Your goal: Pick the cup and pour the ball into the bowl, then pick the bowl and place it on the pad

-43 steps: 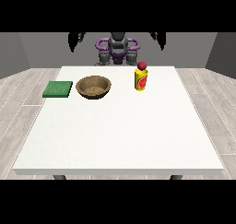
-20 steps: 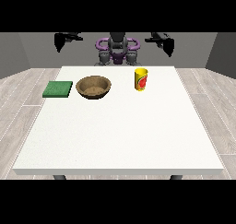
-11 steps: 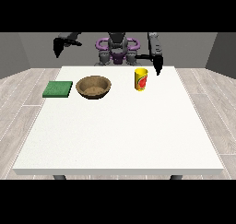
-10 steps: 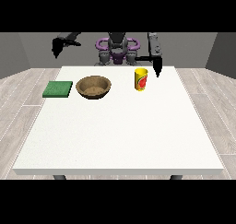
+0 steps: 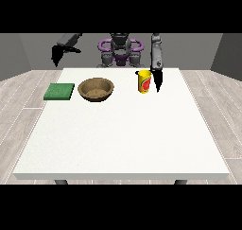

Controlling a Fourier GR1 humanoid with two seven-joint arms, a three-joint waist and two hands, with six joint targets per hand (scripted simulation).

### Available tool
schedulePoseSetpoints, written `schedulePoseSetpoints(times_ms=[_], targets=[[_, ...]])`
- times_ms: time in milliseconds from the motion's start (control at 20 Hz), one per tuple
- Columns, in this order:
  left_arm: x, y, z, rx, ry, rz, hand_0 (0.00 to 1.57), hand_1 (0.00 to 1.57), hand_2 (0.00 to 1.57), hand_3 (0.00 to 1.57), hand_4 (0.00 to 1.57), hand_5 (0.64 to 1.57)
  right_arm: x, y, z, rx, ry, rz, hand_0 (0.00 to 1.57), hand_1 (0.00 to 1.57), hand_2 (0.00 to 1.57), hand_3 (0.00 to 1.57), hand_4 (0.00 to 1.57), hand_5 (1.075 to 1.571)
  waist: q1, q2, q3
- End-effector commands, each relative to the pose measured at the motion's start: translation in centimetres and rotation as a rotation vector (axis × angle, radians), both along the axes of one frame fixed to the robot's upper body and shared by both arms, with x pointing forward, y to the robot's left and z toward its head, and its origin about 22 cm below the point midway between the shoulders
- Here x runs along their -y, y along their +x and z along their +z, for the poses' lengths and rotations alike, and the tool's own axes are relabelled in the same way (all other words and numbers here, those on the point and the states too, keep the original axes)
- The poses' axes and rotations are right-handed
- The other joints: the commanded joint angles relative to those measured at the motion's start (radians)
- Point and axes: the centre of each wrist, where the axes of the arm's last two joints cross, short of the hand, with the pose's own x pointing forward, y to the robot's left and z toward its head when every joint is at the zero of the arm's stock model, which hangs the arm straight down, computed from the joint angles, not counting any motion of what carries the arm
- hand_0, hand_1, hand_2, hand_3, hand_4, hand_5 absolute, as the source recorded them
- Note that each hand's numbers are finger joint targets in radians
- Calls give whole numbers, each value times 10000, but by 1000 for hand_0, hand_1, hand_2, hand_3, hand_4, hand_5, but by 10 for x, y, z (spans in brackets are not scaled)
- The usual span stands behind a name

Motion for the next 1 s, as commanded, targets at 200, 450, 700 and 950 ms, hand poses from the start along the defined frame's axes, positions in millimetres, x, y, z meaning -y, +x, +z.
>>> schedulePoseSetpoints(times_ms=[200, 450, 700, 950], targets=[[17, 25, -3, 379, 43, 260, 0, 0, 0, 0, 0, 1521, 1, 9, -10, 322, -87, 290, 0, 0, 0, 0, 0, 1571, -134, 494, 2], [6, 12, -28, 64, 173, 298, 0, 0, 0, 0, 0, 1559, 1, 10, 7, 205, -214, 136, 0, 0, 0, 0, 0, 1571, -193, 323, -2], [31, -9, -47, 289, 3090, 1199, 1299, 1299, 1571, 1571, 1428, 1255, 1, 5, -5, 230, -157, 210, 0, 0, 0, 0, 0, 1570, -608, 444, 4], [18, -2, -39, 97, 3633, 1675, 1327, 1327, 1571, 1571, 1500, 1241, 34, 9, 19, 172, -352, 80, 0, 0, 0, 0, 0, 1570, -605, 193, 2]])
